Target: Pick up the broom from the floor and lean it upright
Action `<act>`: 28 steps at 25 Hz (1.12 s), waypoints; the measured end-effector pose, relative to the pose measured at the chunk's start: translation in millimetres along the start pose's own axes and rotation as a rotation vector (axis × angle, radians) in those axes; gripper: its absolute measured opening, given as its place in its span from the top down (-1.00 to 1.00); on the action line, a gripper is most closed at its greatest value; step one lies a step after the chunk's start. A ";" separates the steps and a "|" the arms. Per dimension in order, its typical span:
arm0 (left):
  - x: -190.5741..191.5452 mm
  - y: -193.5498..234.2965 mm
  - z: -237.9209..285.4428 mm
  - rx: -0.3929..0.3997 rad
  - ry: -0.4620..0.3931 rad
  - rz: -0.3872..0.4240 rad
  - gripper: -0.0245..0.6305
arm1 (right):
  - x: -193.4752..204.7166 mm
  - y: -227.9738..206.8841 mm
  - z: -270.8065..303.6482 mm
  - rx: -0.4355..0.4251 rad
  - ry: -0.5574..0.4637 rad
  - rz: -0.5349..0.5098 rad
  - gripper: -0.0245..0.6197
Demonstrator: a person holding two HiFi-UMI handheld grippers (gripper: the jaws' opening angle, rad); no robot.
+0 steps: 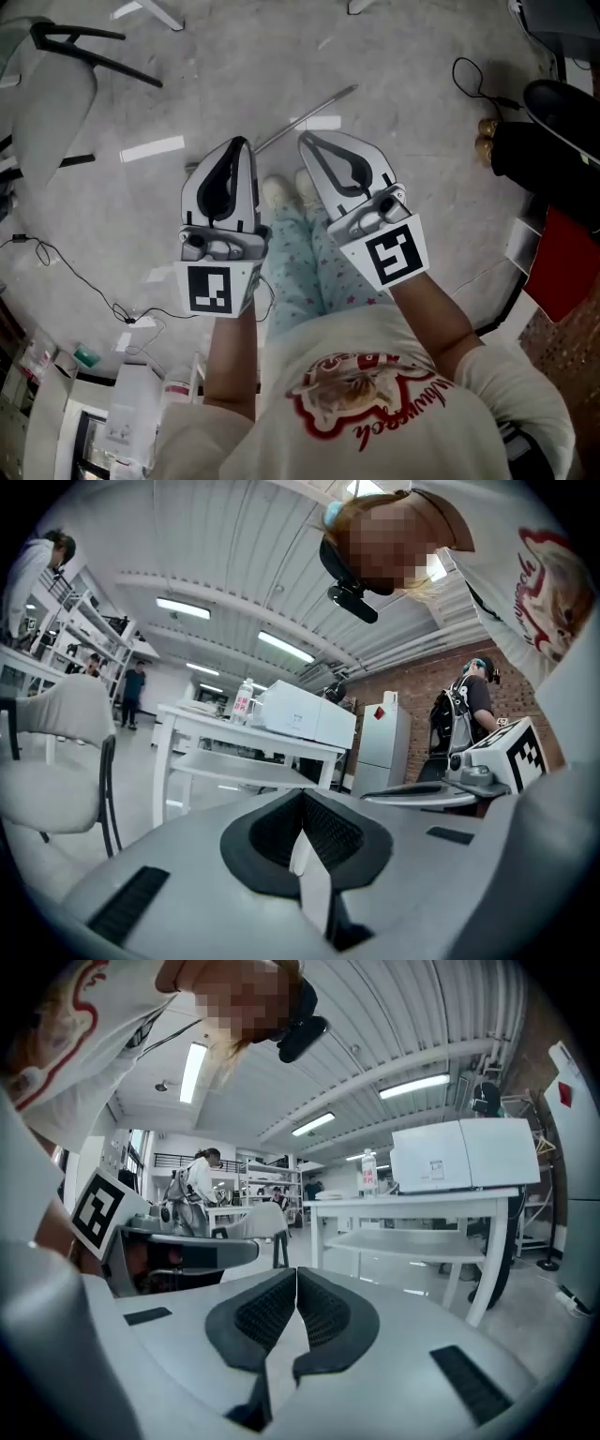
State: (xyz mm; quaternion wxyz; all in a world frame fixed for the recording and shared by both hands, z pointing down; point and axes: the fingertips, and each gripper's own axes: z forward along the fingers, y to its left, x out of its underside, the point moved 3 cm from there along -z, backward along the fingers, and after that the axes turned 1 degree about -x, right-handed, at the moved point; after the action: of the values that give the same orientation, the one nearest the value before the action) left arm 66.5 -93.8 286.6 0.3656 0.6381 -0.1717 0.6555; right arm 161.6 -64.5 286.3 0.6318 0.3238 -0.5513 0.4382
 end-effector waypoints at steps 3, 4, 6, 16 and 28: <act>51.7 20.8 12.2 -0.041 0.017 0.000 0.86 | 62.5 -15.3 18.0 0.014 0.048 0.005 0.85; 70.3 27.3 15.6 -0.053 0.028 -0.003 0.86 | 85.2 -19.4 24.6 0.014 0.065 0.007 0.85; 107.3 38.8 21.7 -0.069 0.048 -0.011 0.86 | 134.1 -26.1 37.1 0.006 0.117 0.006 0.85; 267.9 70.6 51.6 -0.033 0.121 0.000 0.86 | 346.5 -49.2 72.3 0.039 0.339 0.042 0.84; 366.9 91.5 65.5 0.034 0.179 0.034 0.86 | 546.0 -82.6 74.9 0.266 0.626 0.323 0.36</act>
State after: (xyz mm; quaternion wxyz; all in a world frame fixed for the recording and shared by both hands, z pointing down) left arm 79.2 -105.3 670.0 0.3576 0.5801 -0.1380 0.7187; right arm 210.3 -57.6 841.3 0.6450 0.1624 -0.3138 0.6776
